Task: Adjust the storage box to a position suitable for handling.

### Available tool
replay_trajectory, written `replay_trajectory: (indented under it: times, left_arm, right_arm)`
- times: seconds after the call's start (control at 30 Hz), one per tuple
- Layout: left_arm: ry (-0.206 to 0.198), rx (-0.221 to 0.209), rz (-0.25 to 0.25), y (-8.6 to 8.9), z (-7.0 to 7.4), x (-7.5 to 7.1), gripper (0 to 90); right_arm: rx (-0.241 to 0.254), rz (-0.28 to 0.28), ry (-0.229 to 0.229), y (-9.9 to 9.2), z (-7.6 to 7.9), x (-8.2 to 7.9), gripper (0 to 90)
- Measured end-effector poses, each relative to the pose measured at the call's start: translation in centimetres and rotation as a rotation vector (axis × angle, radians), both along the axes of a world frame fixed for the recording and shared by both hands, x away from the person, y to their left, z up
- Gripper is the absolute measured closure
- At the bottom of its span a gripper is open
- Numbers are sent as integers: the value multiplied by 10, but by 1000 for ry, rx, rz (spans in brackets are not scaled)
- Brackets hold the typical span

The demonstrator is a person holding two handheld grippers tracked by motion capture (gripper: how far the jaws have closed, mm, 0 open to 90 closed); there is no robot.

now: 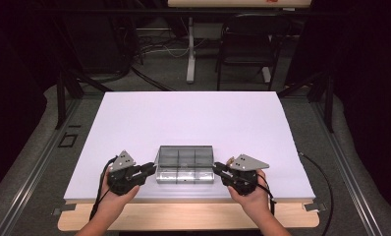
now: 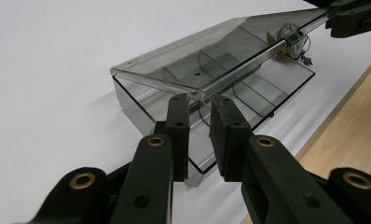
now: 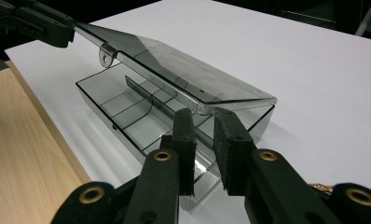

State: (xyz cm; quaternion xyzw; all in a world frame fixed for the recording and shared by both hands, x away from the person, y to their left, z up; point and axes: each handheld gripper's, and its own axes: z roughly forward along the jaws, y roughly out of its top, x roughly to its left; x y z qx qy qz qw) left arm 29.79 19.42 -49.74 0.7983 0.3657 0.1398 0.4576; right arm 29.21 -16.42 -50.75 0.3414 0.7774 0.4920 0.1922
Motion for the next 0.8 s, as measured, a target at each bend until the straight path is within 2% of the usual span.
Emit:
replay_trajectory:
  times: [0.4,0.8]
  left_arm:
    - [3,-20,7,0,3,3,790]
    - [11,-17,6,0,10,8,796]
  right_arm:
    - [25,-9,12,0,3,4,786]
    - [69,-17,38,-2,8,9,787]
